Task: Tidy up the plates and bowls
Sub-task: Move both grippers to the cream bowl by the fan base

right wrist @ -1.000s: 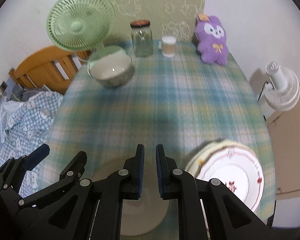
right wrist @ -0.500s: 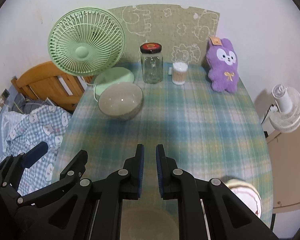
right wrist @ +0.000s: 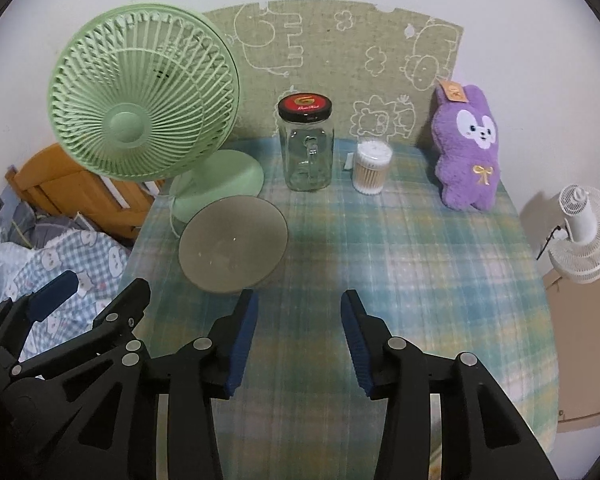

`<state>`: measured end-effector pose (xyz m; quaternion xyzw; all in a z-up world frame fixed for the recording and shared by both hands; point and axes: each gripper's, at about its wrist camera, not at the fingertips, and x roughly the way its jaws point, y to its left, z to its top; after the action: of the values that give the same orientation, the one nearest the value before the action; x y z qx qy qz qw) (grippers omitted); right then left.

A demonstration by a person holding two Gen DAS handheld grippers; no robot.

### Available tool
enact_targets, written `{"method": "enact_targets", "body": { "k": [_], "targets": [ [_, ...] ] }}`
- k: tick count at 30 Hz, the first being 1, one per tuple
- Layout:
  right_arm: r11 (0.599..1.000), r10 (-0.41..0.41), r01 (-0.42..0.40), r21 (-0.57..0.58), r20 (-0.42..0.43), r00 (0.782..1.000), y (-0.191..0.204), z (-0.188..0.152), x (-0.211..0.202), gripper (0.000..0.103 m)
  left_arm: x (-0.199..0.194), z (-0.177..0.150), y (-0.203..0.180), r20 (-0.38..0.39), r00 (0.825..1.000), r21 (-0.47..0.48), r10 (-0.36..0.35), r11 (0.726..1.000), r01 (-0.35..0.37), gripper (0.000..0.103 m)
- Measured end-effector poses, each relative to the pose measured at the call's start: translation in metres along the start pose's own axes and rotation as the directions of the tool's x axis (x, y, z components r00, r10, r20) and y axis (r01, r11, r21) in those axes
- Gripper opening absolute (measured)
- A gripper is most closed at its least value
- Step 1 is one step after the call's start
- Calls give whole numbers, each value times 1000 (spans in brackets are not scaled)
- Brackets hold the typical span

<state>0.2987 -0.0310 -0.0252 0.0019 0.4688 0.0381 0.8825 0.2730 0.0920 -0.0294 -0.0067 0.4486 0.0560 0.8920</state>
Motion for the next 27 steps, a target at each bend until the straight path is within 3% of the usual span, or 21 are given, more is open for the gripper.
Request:
{"method": "enact_targets", "body": {
  "k": [4,8,10,16,23,27],
  "targets": [
    [1000,-1,1,10,-4,1000,2,15,24,50,24,11,1,-4,1000,16,-7,1000,7,75],
    [999,-26,26,19,14,1000,0,28,46,68,50,21,4,-13,1000,18,-11,1000,11,75],
    [999,-27,27,19,21,999,-1,35,56,71,63,24,6,-27,1000,20,-15,1000,16,75],
    [999,-46,46,2,14,999,2,50,90,71,92,26,-1,-45,999,75,-25,997,28,74],
    [999,-40,40,-26,-1,999,10,57,122,70,120,32,1,-63,997,17,-45,999,47,74],
    [1000,-23,23,-11,-29,999,12,56,138,56,129,36,-1,-52,999,29,-10,1000,12,73]
  ]
}}
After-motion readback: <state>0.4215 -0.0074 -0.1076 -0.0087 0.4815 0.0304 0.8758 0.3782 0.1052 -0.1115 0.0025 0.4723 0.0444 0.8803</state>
